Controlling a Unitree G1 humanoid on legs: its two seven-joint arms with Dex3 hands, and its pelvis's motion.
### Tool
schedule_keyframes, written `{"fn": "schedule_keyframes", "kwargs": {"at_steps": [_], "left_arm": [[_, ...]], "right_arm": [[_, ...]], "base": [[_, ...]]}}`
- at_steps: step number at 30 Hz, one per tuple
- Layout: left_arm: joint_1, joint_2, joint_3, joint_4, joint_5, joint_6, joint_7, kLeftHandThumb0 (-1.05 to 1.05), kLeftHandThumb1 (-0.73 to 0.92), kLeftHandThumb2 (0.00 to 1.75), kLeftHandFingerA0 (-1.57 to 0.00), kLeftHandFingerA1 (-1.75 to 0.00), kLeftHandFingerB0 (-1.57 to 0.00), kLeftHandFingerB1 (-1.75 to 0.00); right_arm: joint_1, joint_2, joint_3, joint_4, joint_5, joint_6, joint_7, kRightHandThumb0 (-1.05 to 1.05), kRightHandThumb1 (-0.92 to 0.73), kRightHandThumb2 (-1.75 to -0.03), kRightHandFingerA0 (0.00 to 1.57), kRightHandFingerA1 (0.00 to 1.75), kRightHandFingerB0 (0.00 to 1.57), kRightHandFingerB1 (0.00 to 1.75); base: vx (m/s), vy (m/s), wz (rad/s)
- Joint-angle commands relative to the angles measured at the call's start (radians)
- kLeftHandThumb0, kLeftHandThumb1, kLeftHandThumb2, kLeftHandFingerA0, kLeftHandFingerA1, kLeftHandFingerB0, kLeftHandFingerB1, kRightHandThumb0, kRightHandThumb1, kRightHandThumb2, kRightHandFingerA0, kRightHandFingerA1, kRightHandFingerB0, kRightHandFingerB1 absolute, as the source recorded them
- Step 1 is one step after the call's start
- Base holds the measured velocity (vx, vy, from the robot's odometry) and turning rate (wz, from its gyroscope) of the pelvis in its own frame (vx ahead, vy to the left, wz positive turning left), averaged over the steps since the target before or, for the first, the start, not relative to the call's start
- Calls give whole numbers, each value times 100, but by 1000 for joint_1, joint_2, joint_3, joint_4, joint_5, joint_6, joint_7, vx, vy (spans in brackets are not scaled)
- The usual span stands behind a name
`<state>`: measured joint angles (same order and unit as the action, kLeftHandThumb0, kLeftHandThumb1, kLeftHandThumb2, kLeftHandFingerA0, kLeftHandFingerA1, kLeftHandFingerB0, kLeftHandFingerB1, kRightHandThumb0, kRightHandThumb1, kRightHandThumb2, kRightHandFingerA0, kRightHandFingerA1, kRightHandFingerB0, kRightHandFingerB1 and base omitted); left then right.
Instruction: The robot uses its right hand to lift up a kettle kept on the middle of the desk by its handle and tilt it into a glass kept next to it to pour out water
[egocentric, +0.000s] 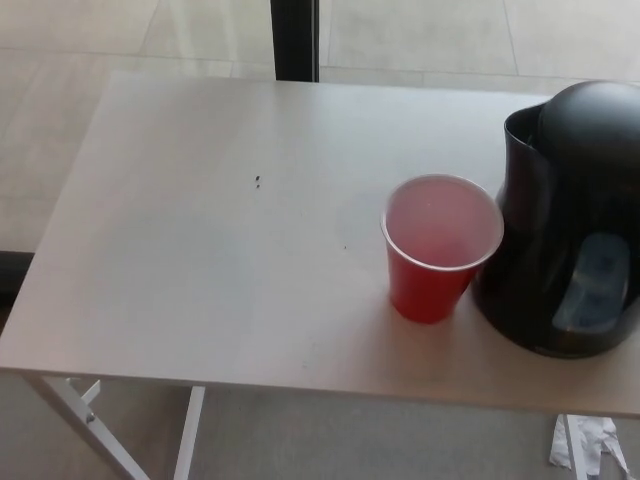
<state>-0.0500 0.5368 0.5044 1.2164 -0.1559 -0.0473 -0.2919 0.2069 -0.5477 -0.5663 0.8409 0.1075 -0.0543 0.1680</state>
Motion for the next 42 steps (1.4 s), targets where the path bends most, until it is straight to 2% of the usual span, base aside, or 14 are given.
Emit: {"fn": "schedule_keyframes", "kwargs": {"at_steps": [1,7,8,11,12,13,14,18,23,24,25,27,31,42], "left_arm": [[-3,29,37,35,-62,-11,-74,-105,43,68,-39,-72,-18,-123],[0,31,59,46,-76,-21,-78,-105,46,68,-39,-72,-26,-117],[-2,32,56,45,-75,-22,-77,-105,47,68,-40,-72,-28,-116],[-10,35,67,43,-87,-17,-70,-105,46,68,-46,-72,-25,-119],[-14,33,74,42,-95,-13,-68,-105,46,69,-45,-72,-17,-127],[-14,32,80,41,-102,-13,-73,-105,46,69,-45,-72,-17,-127],[-13,33,79,43,-100,-16,-71,-105,47,69,-44,-70,-19,-122],[-3,34,81,40,-105,-22,-79,-105,47,69,-48,-73,-27,-118],[-1,32,65,36,-95,-48,-90,-105,46,69,-46,-72,-32,-113],[-2,31,64,34,-95,-51,-90,-105,47,68,-48,-71,-33,-113],[-1,30,59,32,-91,-57,-97,-105,49,68,-50,-70,-35,-112],[2,30,47,29,-85,-64,-105,-105,49,68,-52,-68,-36,-109],[5,29,45,25,-94,-63,-118,-105,47,67,-48,-70,-35,-111],[6,35,25,36,-89,-63,-101,-105,46,67,-49,-68,-32,-109]], "right_arm": [[-3,-16,-49,18,84,31,30,-65,-62,-59,9,56,0,22],[-39,-9,-96,73,133,58,26,-70,-48,-83,28,66,0,17],[-47,7,-145,50,192,64,46,-62,-59,-59,9,63,0,22],[-82,13,-195,-3,234,83,22,-78,-53,-79,38,108,5,19],[-102,3,-206,-30,242,74,22,-77,-65,-59,4,76,1,26],[-120,-8,-214,-47,251,74,38,-77,-65,-59,4,76,1,26],[-131,-7,-221,-74,259,54,51,-75,-50,-91,1,52,3,21],[-204,-54,-215,-236,309,172,120,-85,-52,-92,1,31,0,18],[-255,-87,-127,-443,314,274,181,-93,-51,-66,0,83,3,61],[-271,-85,-118,-458,319,280,184,-41,-9,-81,6,60,12,61],[-286,-95,-93,-473,307,269,204,-84,-59,-58,0,60,1,52],[-302,-114,-53,-497,294,257,238,-77,-46,-88,0,36,0,39],[-391,-146,46,-589,275,332,232,-83,-50,-81,0,6,0,3],[-534,-213,316,-582,77,307,212,-73,-48,-86,0,23,0,12]], "base": [[0,0,0],[0,0,0],[0,0,0],[0,0,0],[0,0,0],[0,0,0],[0,0,0],[0,0,0],[0,0,0],[0,0,0],[0,0,0],[0,0,0],[0,0,0],[0,0,0]]}}
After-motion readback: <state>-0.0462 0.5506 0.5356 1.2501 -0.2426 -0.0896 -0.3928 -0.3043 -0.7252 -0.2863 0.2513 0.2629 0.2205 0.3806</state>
